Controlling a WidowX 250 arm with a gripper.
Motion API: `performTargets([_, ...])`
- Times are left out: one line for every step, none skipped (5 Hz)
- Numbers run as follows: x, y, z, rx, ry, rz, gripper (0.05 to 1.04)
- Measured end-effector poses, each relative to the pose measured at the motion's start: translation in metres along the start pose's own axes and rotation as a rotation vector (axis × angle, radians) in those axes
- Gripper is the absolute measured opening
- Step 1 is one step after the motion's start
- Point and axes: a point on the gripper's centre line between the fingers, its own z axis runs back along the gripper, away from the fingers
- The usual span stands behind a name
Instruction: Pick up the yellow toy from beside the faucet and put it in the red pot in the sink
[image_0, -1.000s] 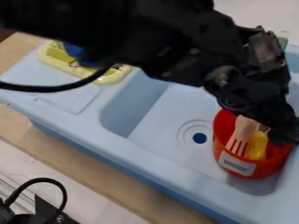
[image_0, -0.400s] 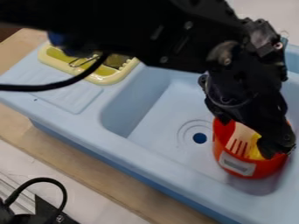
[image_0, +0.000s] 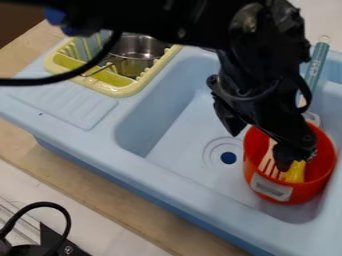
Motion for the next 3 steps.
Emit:
performTargets([-0.005, 0.011, 0.006, 0.040, 0.027, 0.007, 0.997])
performTargets([-0.014, 0.033, 0.012, 0.068, 0.054, 0.080, 0.997])
performTargets([-0.023, 0.049, 0.013, 0.081, 0.086, 0.122, 0.997])
